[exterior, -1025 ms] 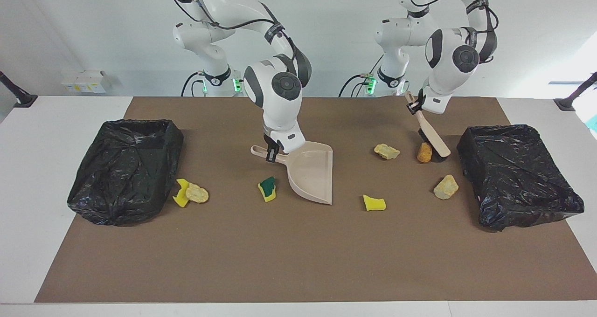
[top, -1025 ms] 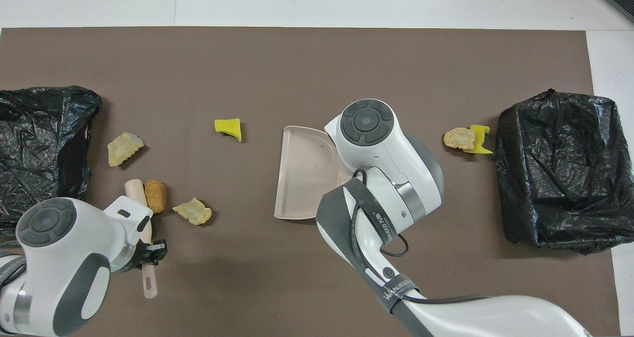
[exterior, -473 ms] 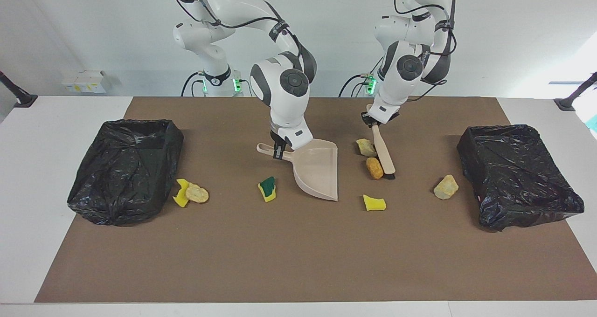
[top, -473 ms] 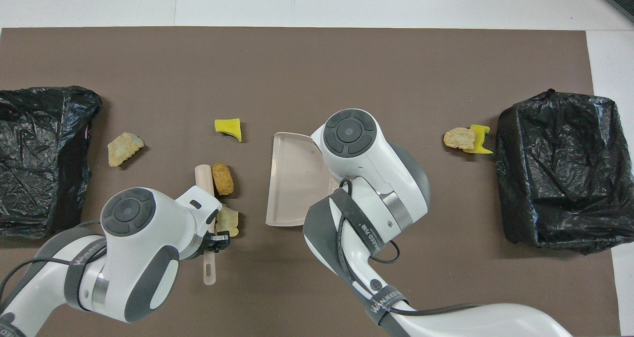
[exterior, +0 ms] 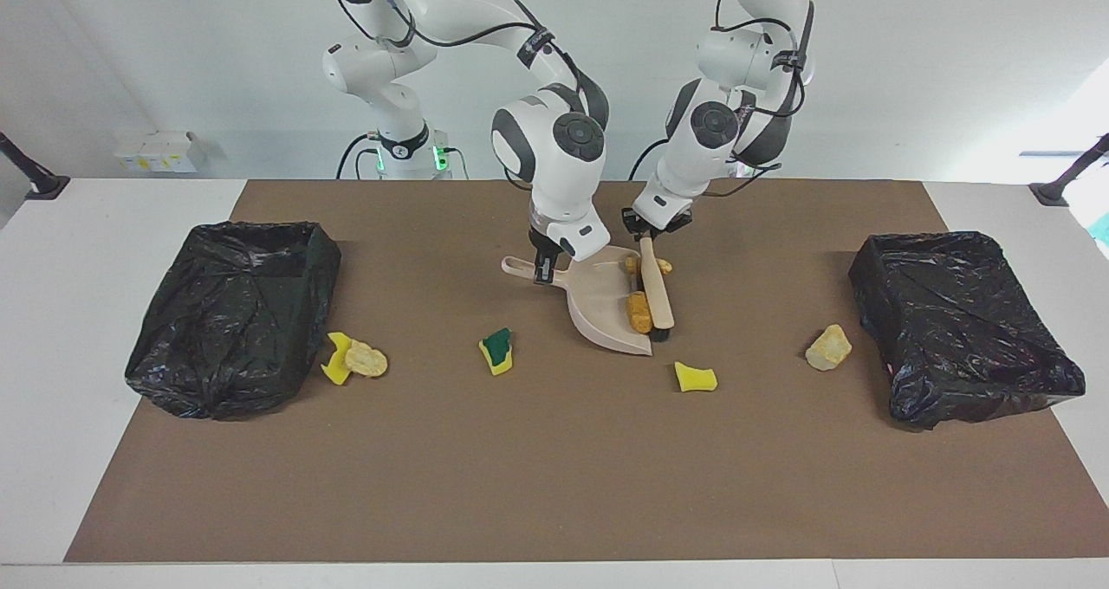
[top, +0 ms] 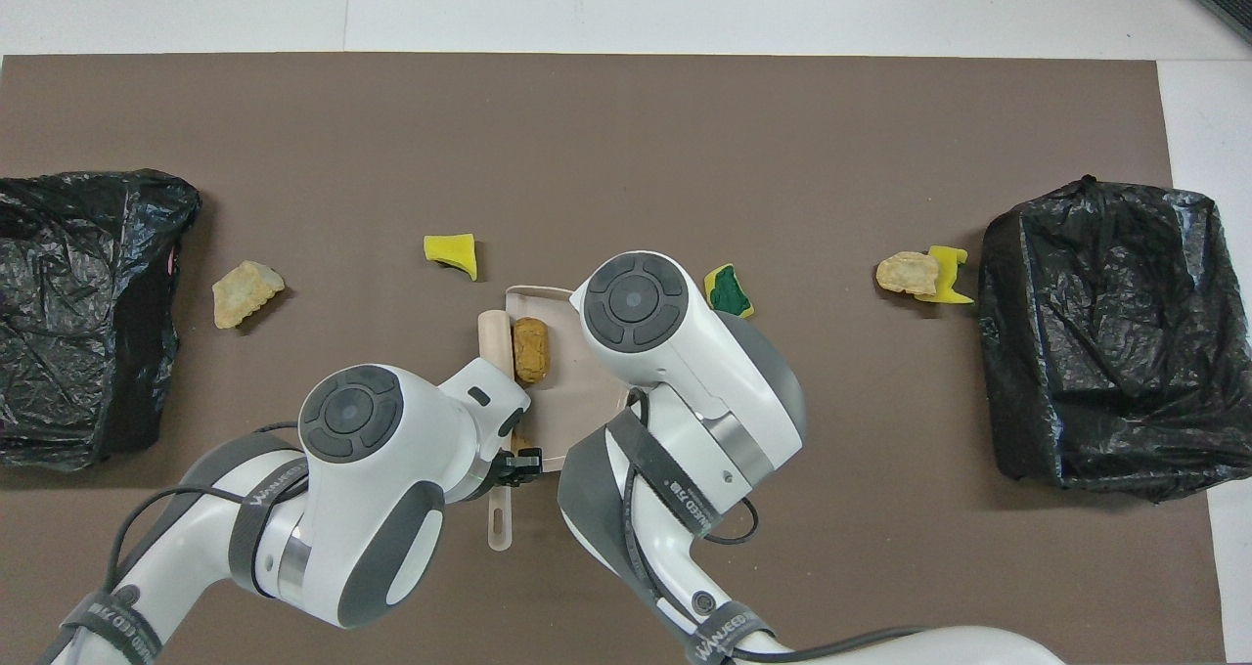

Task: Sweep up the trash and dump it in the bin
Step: 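Push the bread and nugget into the dustpan with the left gripper's brush, then sweep the yellow sponge scrap and bread into the dustpan with the brush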

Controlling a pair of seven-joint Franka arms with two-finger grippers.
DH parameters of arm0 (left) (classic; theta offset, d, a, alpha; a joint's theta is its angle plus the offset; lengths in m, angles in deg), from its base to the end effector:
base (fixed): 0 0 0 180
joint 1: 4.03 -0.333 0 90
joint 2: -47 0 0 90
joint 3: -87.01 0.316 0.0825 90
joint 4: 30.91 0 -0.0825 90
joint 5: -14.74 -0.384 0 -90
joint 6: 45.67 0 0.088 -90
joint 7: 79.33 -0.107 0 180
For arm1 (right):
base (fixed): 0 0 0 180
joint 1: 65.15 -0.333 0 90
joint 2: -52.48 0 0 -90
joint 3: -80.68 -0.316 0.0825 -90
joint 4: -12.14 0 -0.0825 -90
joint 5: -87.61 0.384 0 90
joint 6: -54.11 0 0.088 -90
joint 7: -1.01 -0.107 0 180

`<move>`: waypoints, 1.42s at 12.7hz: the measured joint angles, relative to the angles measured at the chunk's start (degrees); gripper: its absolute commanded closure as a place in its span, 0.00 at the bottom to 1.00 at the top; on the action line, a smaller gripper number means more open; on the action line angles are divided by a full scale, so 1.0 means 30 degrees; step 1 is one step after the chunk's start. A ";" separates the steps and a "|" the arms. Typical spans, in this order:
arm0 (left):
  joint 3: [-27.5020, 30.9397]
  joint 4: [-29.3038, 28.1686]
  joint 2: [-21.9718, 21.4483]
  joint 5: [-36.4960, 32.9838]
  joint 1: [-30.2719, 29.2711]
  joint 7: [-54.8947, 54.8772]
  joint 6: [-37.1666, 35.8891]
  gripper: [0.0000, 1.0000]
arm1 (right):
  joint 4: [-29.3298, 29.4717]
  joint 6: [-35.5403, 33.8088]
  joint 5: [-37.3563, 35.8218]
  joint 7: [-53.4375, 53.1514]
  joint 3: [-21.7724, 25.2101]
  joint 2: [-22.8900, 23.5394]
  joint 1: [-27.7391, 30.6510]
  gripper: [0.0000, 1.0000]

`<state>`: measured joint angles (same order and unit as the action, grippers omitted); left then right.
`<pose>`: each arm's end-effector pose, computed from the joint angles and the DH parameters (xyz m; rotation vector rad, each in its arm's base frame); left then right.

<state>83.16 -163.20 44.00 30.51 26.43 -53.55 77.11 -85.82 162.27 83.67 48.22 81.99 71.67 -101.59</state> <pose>0.3996 -0.2866 0.3584 2.9924 0.0213 -0.3114 0.5186 0.3601 0.3833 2.2885 2.0570 -0.2521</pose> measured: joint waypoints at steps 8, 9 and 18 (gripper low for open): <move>0.0343 0.4268 0.0852 0.0743 -0.0767 0.0060 -0.2970 1.00 | -0.0093 0.0010 0.0882 0.0367 0.0064 0.0024 0.0404 1.00; 0.0394 0.4677 0.0849 0.0492 -0.1592 0.0058 -0.3554 1.00 | -0.0101 0.0010 0.0882 0.0537 0.0065 0.0024 0.0441 1.00; 0.0606 0.5060 0.1015 -0.8184 -0.7092 0.0244 -0.5797 1.00 | -0.0115 0.0027 0.0881 0.0627 0.0135 0.0045 0.0854 1.00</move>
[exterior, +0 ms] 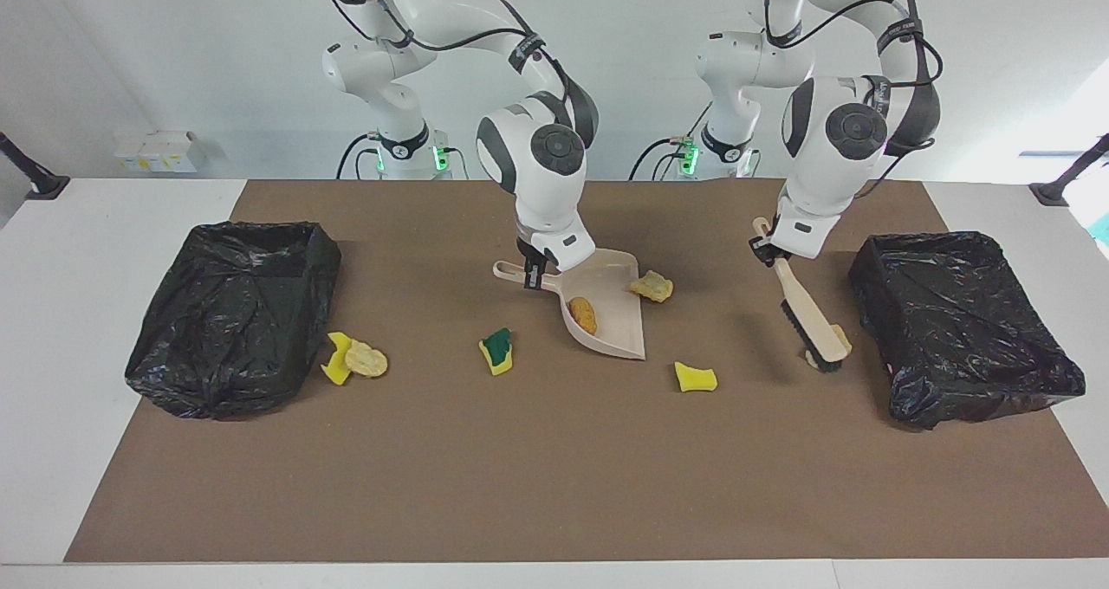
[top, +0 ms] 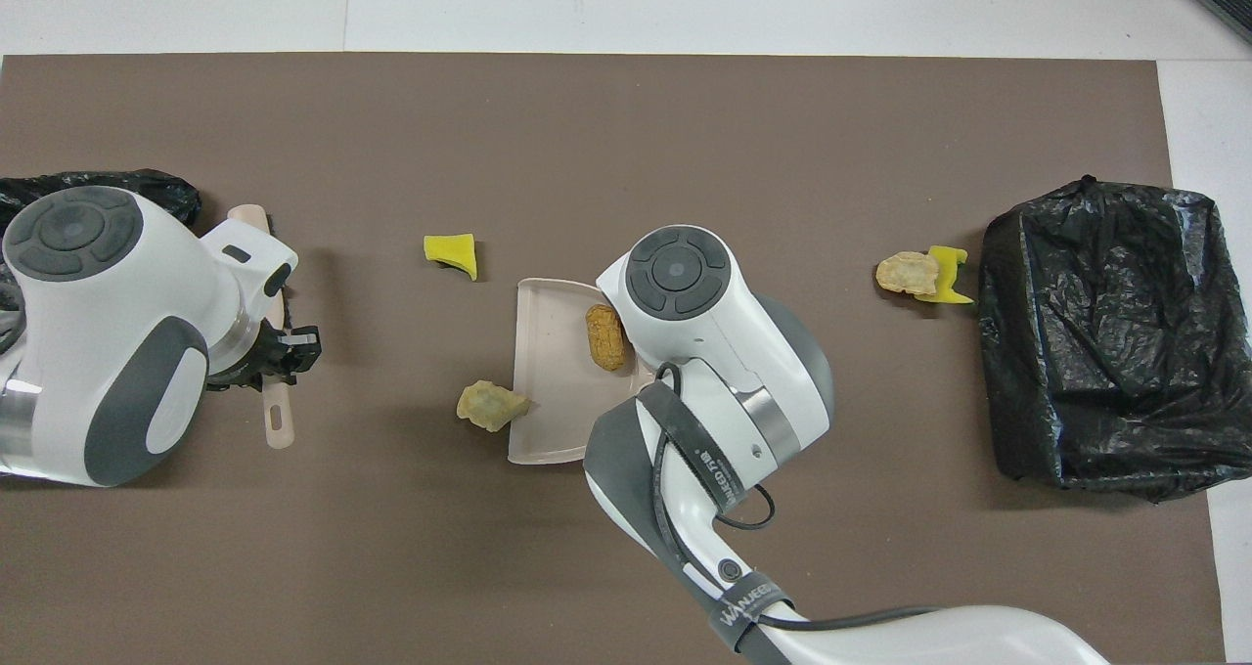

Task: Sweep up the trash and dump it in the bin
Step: 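Sweep the yellow sponge scrap and bread into the dustpan with the brush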

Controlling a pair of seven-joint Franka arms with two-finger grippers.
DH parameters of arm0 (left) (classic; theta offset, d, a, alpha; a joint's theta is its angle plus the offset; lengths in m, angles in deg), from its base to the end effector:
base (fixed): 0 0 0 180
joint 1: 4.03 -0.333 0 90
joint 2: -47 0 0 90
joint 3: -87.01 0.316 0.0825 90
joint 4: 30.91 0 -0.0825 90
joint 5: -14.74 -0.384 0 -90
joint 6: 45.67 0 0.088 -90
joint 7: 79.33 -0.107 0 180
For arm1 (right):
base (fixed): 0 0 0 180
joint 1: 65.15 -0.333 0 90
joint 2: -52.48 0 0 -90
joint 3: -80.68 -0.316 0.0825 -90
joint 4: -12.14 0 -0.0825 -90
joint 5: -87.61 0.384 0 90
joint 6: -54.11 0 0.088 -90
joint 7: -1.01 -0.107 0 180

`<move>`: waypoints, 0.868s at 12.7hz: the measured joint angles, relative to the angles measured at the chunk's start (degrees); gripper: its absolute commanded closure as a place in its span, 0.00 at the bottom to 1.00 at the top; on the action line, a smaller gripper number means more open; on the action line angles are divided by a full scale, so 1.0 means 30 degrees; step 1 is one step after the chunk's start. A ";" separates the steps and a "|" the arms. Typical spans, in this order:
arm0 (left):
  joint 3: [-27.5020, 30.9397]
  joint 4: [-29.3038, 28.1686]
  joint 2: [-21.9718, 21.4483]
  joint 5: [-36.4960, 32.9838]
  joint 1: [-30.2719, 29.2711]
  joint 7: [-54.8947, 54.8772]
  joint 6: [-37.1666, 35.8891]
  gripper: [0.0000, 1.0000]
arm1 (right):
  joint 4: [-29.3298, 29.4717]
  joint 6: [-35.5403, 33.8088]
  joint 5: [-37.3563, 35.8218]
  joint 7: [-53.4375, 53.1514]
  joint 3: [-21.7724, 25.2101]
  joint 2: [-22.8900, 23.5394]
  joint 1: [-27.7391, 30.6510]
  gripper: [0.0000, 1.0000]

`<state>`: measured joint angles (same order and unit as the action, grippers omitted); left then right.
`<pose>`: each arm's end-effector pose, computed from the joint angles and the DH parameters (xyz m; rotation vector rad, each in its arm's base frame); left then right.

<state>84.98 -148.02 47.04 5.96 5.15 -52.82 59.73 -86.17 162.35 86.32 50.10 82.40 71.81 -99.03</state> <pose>0.5192 -0.0905 0.4253 -2.9159 -0.3088 0.2173 0.5336 0.3353 0.3790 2.3615 2.0458 -0.2610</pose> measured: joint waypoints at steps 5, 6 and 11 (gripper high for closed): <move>-0.0014 -0.1757 0.0145 -0.3993 -0.1051 -0.0019 0.0599 1.00 | -0.0006 0.0002 -0.0007 0.0002 0.0003 0.0014 0.0166 1.00; -0.0040 -0.2114 0.0170 -0.4315 -0.1205 -0.0034 0.1155 1.00 | -0.0006 0.0002 -0.0010 0.0002 0.0004 0.0014 0.0177 1.00; -0.0145 -0.3418 0.0274 -0.3479 -0.1497 -0.3246 0.3002 1.00 | -0.0006 0.0010 -0.0017 0.0002 0.0008 0.0019 0.0191 1.00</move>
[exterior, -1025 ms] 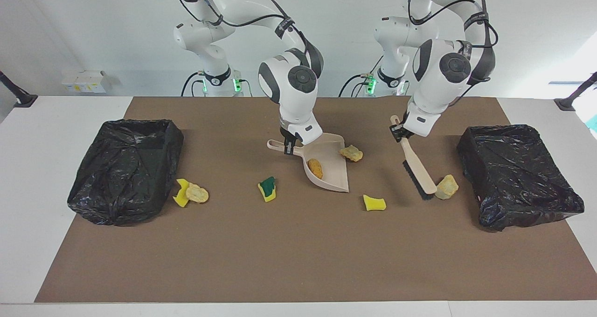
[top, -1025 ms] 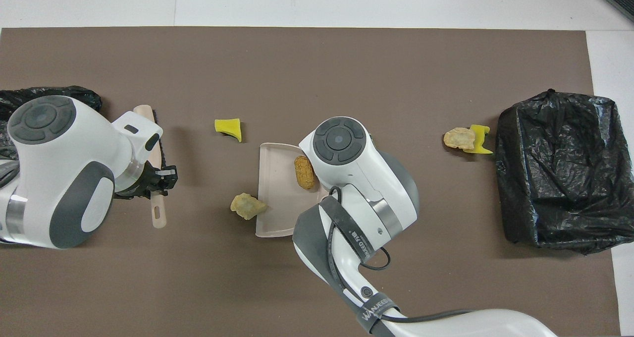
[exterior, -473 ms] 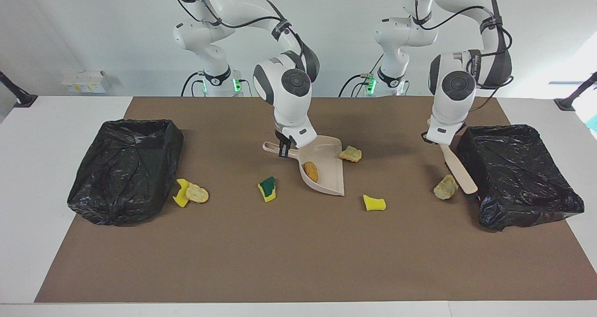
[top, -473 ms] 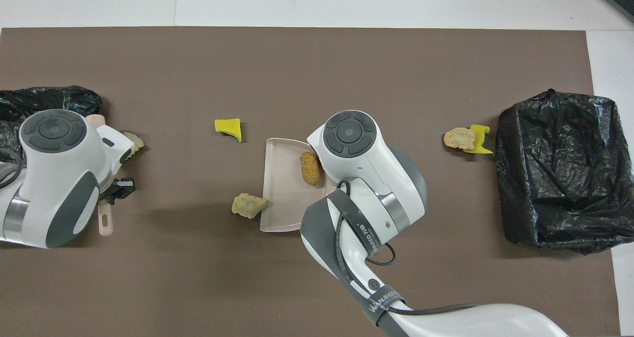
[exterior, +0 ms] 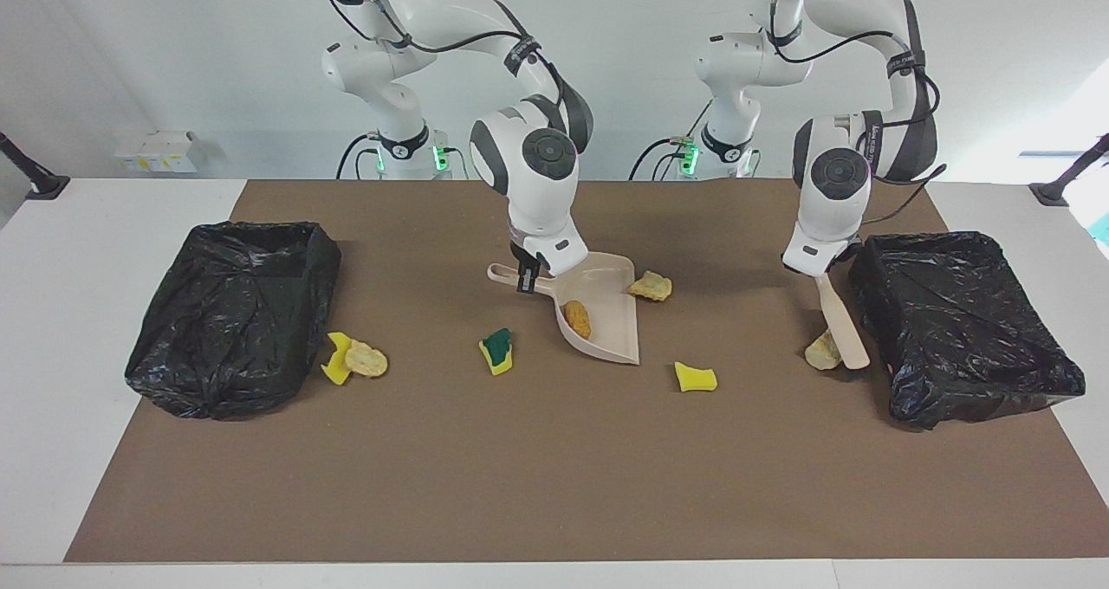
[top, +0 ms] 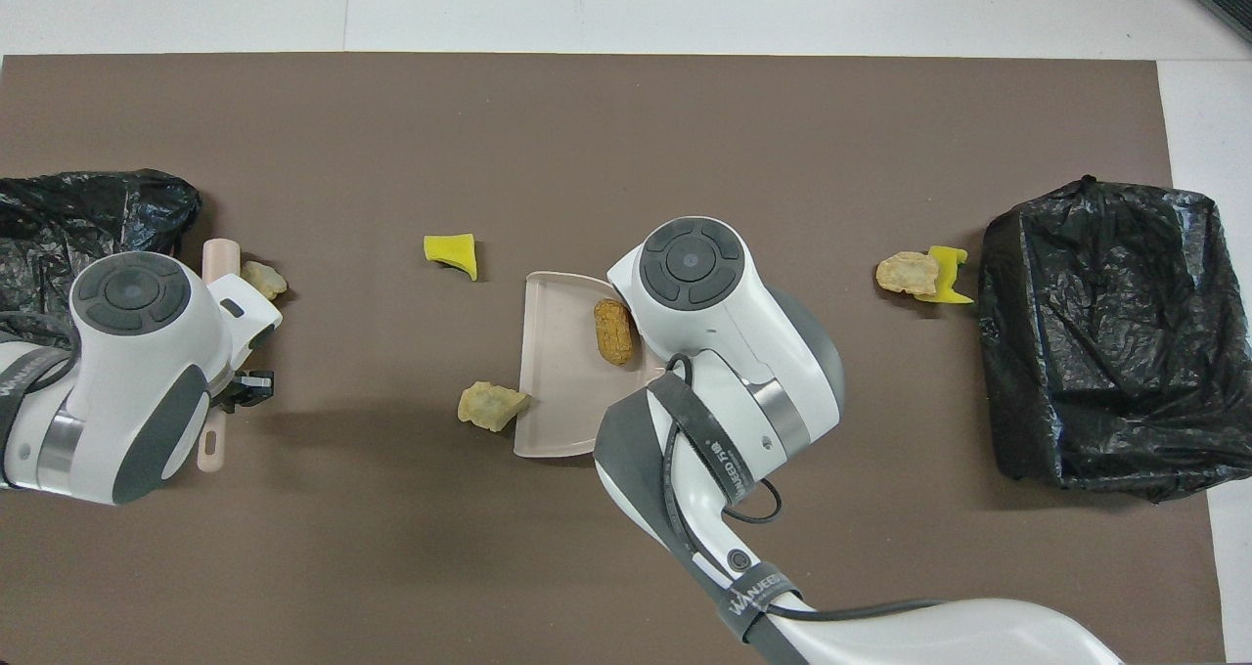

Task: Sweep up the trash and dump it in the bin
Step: 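Sweep the yellow sponge scrap and bread into the dustpan with the brush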

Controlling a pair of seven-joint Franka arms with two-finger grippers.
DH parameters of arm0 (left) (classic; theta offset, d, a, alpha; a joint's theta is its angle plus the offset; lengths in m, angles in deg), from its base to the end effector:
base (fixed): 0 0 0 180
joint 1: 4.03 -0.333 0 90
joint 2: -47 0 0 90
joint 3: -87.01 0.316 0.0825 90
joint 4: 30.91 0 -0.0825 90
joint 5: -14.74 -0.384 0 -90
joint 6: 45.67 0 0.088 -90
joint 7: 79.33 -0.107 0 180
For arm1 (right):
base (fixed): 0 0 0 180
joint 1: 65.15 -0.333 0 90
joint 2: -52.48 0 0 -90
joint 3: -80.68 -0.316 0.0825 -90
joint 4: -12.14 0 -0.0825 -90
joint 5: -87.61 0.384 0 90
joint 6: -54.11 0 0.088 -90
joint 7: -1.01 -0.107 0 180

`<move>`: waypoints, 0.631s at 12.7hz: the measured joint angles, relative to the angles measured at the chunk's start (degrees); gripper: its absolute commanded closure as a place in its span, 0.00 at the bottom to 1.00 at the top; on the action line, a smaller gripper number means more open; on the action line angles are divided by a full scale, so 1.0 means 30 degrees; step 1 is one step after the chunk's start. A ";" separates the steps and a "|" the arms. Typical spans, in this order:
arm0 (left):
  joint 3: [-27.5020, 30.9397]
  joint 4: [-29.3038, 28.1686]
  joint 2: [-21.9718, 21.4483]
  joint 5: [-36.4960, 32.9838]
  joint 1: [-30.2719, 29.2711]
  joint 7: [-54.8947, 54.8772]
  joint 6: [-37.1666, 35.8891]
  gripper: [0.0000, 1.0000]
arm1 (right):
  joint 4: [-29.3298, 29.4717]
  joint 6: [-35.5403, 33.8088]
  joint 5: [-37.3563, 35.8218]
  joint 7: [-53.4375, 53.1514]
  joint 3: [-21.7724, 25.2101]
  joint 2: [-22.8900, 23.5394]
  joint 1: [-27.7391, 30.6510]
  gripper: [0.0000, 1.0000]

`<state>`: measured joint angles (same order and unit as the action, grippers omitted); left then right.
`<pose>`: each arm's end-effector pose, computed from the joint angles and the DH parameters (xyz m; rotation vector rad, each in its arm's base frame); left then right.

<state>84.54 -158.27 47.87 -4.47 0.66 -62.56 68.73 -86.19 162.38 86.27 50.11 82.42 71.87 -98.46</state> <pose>0.5006 -0.0426 0.3526 -2.8017 0.0127 0.2469 0.5371 0.3298 0.3782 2.3714 2.0342 -0.2626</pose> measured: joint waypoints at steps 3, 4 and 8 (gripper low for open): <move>-0.0258 0.0037 0.0014 0.2445 0.0208 -0.1765 0.0853 1.00 | 0.0000 0.0001 -0.0001 0.0000 0.0000 0.0000 0.0000 1.00; -0.0348 0.0156 0.0054 0.3362 0.0615 -0.1924 0.1029 1.00 | 0.0000 0.0005 -0.0001 0.0000 0.0000 0.0000 0.0000 1.00; -0.0543 0.0762 0.0803 0.5110 0.3484 -0.1976 0.1606 1.00 | 0.0000 0.0008 -0.0003 0.0000 0.0000 0.0000 0.0000 1.00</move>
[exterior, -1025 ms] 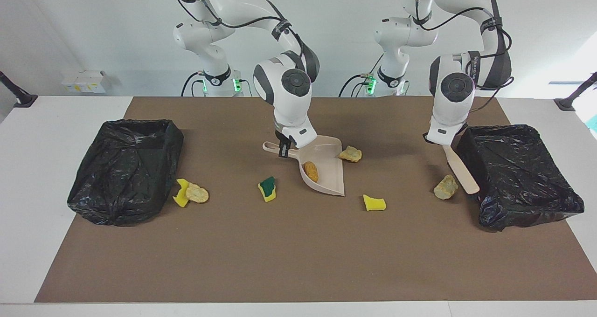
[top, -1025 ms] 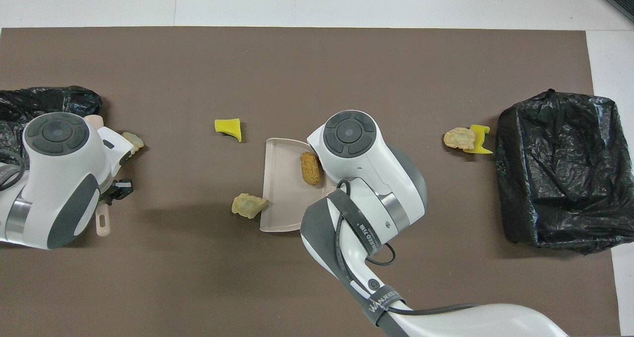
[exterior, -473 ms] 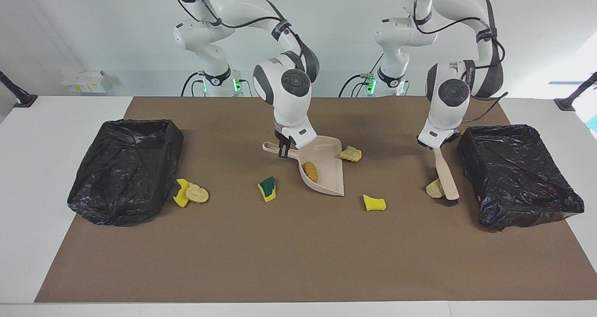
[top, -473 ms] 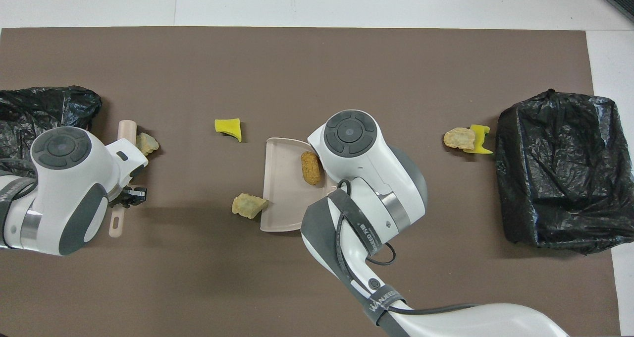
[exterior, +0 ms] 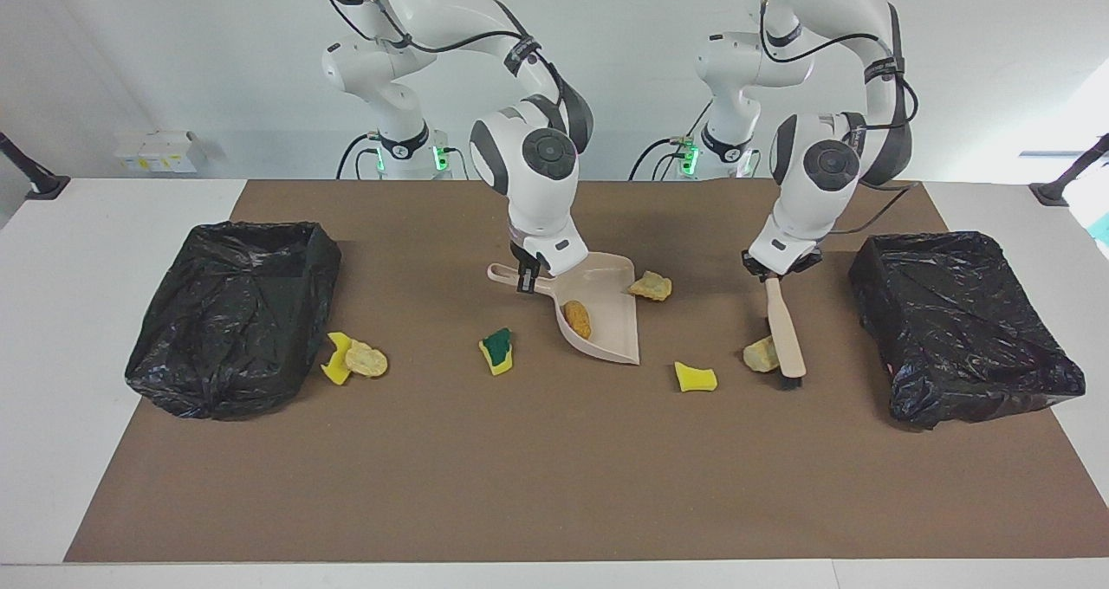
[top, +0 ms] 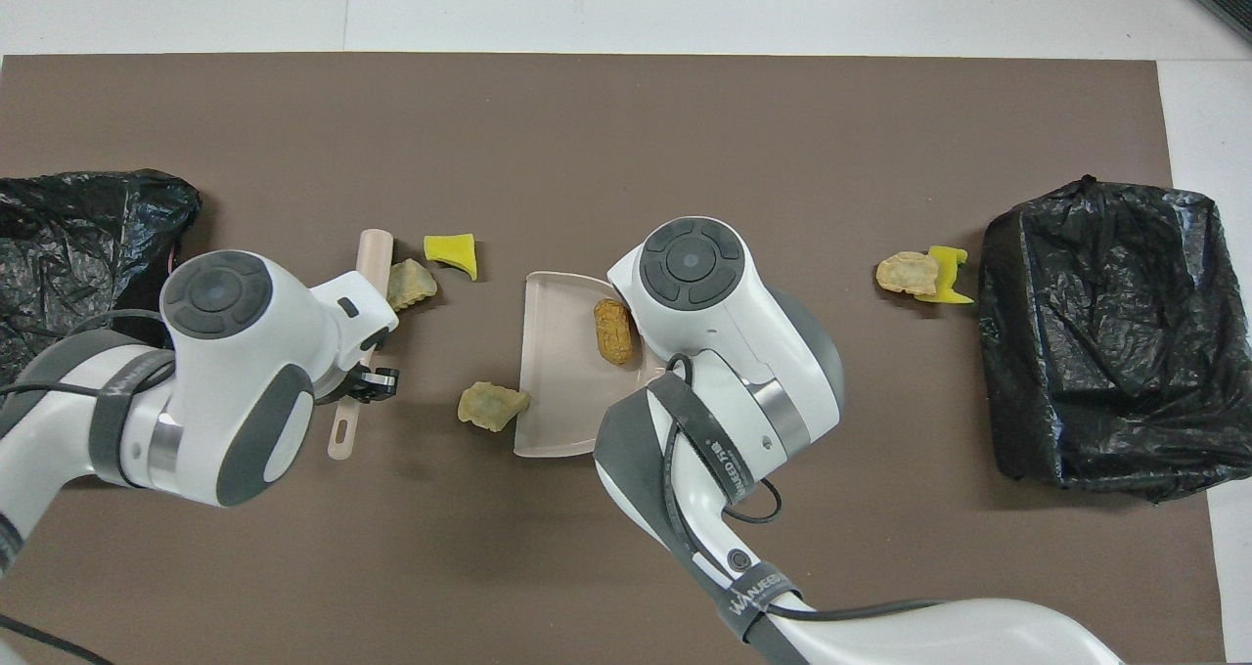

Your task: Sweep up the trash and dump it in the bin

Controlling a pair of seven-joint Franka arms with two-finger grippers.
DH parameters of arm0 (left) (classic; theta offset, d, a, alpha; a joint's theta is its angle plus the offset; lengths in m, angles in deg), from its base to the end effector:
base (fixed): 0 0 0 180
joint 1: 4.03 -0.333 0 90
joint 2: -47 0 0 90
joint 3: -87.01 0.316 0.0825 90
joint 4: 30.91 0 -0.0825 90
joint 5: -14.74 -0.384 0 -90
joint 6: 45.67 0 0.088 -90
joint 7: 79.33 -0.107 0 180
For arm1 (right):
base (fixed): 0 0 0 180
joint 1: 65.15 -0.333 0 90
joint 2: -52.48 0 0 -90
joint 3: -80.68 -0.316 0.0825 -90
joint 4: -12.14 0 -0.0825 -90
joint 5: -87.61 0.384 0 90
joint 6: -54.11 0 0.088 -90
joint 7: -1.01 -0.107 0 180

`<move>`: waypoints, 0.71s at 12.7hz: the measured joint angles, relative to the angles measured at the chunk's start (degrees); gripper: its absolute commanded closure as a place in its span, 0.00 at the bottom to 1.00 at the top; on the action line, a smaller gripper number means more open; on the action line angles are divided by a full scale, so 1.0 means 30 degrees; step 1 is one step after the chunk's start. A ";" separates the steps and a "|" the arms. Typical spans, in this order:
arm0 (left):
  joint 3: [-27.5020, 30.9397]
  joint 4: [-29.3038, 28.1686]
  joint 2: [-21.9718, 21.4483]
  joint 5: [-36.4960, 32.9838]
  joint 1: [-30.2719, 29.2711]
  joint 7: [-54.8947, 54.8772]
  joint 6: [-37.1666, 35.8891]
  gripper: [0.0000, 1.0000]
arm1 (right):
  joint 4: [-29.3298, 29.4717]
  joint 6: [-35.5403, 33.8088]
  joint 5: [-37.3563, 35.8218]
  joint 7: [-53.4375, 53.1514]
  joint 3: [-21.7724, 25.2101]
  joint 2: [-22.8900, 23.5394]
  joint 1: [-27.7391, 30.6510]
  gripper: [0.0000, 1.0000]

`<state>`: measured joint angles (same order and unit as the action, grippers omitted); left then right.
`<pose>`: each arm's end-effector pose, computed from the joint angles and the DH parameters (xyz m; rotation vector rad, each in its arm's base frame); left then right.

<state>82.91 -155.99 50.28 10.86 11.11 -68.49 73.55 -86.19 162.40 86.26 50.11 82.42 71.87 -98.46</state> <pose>0.4947 -0.1689 0.3507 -3.0294 0.2804 0.2138 0.5371 0.3298 0.3783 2.3712 2.0342 -0.2621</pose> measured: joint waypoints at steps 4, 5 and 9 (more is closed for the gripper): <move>-0.0083 0.0149 0.0385 0.0862 0.2056 -0.1088 0.0063 1.00 | 0.0000 0.0000 -0.0001 0.0000 0.0003 0.0000 0.0011 1.00; -0.0081 0.0158 0.0382 0.1159 0.2607 -0.1296 -0.0034 1.00 | -0.0001 0.0000 -0.0005 0.0000 0.0007 0.0000 0.0072 1.00; -0.0125 0.0338 0.0249 0.2856 0.5258 -0.1272 -0.0475 1.00 | -0.0013 0.0012 -0.0006 0.0073 0.0009 0.0048 0.0312 1.00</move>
<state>82.54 -154.98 51.02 19.42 26.88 -72.30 72.12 -86.23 162.44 86.24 50.33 82.45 72.01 -97.52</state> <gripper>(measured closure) 0.736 0.687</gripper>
